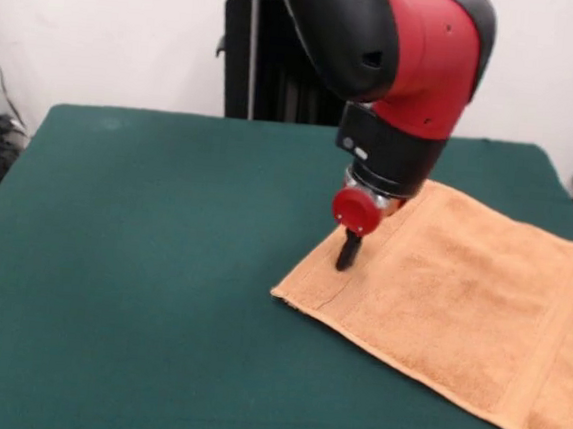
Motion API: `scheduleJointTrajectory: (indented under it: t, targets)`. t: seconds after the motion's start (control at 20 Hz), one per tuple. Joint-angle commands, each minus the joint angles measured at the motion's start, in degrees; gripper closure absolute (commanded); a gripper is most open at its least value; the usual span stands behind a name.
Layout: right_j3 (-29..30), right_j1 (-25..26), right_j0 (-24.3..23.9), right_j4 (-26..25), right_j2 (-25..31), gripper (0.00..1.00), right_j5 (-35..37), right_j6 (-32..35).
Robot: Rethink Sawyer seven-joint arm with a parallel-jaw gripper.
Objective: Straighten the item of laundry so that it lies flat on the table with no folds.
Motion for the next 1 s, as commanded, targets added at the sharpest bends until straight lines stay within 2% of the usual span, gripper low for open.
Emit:
scheduleJointTrajectory:
  t: [0.05,0.5,0.8,0.95,1.0]
  targets:
    - [-2.38,0.82,0.73,-2.12,-2.87,1.00,7.18,-10.86]
    - [-2.35,1.21,-2.20,-3.26,-3.51,1.00,2.00,-9.27]
    - [-3.79,5.75,-6.39,-6.07,0.68,1.00,-10.11,-9.51]
    - [-0.66,6.57,-11.44,-5.18,5.74,1.00,-16.94,-12.74]
    - [-0.08,6.20,-11.96,-5.30,5.78,1.00,-17.49,-12.23]
